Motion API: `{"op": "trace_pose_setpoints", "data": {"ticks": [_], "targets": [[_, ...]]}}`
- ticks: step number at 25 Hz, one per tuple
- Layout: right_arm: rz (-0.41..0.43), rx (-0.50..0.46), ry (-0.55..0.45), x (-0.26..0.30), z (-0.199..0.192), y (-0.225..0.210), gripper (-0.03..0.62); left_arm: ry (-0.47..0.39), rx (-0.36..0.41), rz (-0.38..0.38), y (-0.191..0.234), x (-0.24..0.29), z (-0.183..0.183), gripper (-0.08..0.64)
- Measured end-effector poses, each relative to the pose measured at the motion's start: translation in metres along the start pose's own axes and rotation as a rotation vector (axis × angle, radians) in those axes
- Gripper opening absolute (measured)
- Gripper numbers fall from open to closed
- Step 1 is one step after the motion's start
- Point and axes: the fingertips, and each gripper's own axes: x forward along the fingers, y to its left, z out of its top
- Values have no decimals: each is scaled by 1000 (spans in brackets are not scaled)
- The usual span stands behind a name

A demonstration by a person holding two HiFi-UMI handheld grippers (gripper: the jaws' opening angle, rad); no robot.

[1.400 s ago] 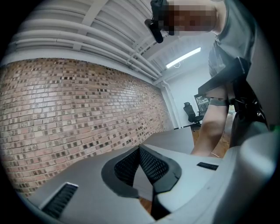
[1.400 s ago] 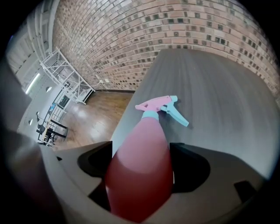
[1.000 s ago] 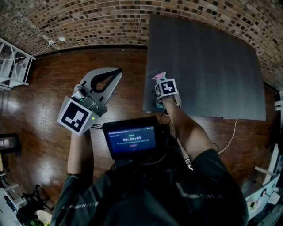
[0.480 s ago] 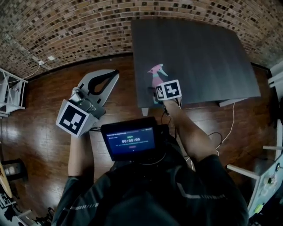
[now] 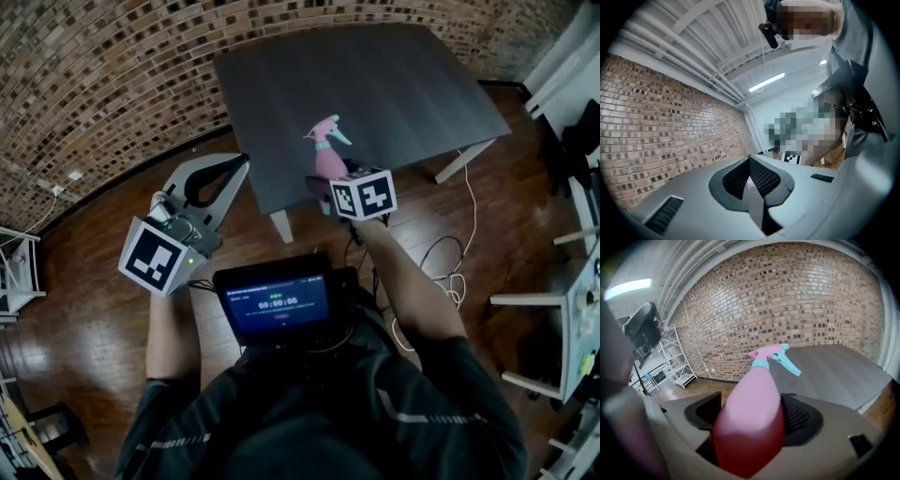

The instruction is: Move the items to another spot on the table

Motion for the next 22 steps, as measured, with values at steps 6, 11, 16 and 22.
{"op": "trace_pose_setpoints", "data": {"ticks": [6,11,16,22], "targets": [[-89,34,-124,-73,-4,-32,407,-55,-2,-103,-35,32,18,-3],[-150,62,-206,-125,-9,-78,407,-77,7,-189,-68,85,27,-3],[-216,100,-244,-173,-19,-122,407,-107,1,-261,-93,133,37,-3],[-297,114,-282,-241,-42,-204,407,-132,7,-351,-150,215,52,-3]]}}
